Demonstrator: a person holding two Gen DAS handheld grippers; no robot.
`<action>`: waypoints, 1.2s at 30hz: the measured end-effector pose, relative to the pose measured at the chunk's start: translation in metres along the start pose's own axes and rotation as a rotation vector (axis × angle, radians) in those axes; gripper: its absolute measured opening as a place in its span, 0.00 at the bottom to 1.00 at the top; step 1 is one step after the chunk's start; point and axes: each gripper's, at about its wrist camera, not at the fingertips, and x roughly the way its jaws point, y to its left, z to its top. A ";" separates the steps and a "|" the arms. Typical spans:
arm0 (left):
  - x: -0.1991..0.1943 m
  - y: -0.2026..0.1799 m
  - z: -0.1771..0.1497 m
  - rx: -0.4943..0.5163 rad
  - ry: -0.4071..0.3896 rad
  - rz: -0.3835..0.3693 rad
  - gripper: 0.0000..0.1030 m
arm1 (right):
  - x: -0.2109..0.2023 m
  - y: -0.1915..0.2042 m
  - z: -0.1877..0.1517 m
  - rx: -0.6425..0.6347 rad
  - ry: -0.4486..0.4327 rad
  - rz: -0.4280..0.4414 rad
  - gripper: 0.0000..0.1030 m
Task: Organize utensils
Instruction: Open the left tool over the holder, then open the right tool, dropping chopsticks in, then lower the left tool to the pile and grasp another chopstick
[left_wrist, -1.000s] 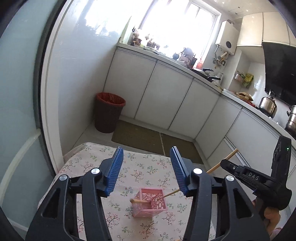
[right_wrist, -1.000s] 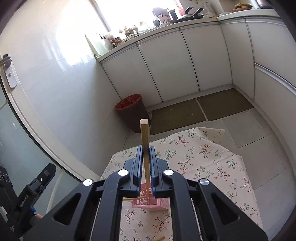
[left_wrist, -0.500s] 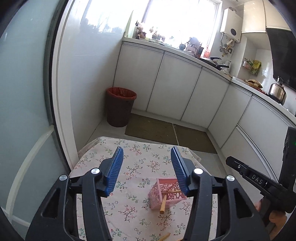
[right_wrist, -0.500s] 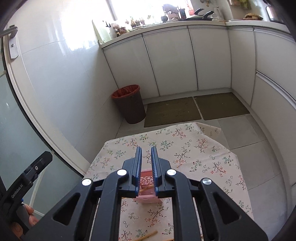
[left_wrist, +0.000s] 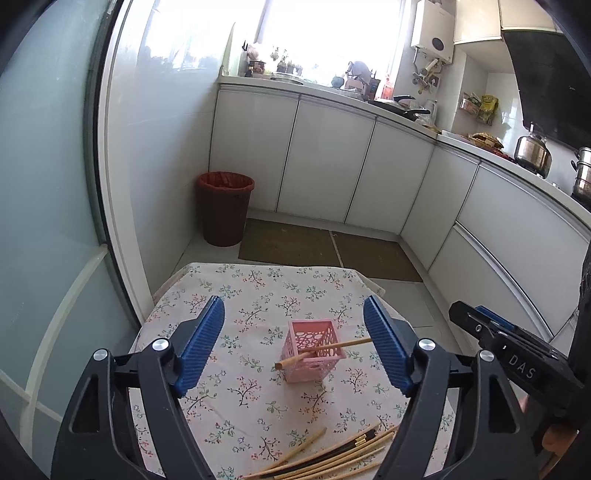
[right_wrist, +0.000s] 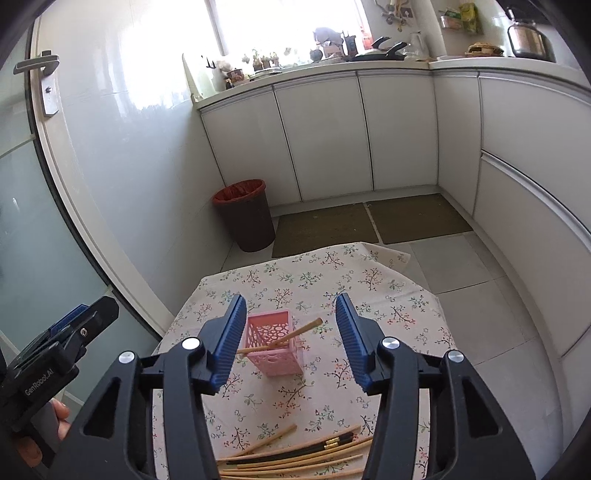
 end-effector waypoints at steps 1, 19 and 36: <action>-0.002 -0.002 -0.002 0.003 0.004 -0.001 0.73 | -0.004 -0.001 -0.003 0.002 -0.004 -0.006 0.61; 0.024 -0.022 -0.053 0.104 0.316 -0.066 0.93 | -0.033 -0.083 -0.072 0.196 0.069 -0.109 0.94; 0.135 -0.048 -0.147 0.217 0.749 -0.092 0.86 | -0.003 -0.163 -0.178 0.446 0.366 -0.105 0.94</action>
